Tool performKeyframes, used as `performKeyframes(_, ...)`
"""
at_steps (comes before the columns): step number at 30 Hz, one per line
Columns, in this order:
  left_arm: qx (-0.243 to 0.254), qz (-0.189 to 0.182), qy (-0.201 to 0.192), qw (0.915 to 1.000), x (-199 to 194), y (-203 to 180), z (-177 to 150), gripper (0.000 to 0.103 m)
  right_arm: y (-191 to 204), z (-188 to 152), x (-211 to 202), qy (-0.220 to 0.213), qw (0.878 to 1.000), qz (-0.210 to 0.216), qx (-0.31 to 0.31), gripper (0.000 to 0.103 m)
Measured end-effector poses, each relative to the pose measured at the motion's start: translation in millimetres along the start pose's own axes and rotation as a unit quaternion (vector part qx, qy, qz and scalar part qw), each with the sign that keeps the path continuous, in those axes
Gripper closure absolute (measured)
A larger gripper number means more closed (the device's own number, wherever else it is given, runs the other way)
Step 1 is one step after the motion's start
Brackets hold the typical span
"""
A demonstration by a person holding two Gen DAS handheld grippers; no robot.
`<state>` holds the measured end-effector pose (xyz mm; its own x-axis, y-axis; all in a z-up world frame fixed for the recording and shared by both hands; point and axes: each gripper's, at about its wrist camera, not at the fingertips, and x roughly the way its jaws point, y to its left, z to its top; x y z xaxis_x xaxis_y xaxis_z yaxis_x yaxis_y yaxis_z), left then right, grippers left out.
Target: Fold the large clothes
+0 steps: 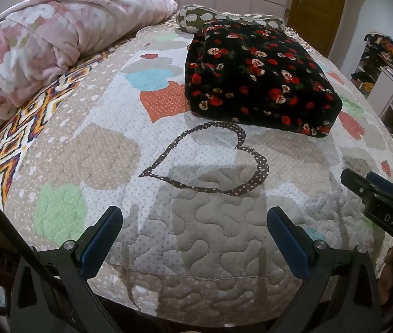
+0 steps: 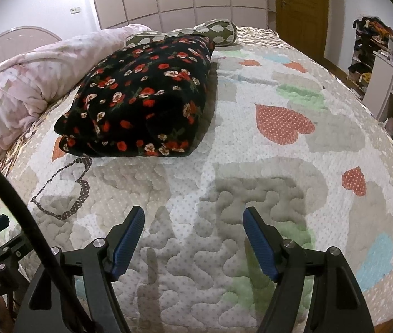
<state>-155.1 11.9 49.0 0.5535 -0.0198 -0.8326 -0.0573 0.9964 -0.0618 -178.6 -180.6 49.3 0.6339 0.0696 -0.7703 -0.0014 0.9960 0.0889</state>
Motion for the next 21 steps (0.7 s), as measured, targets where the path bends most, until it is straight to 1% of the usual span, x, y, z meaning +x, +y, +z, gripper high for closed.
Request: performKeyframes(21,-0.005,-0.001,0.010,0.9999,5.0,-1.2,-1.6,0.000,2.5,-8.6,1.9,0.015,1.000,-0.003,-0.003,0.025)
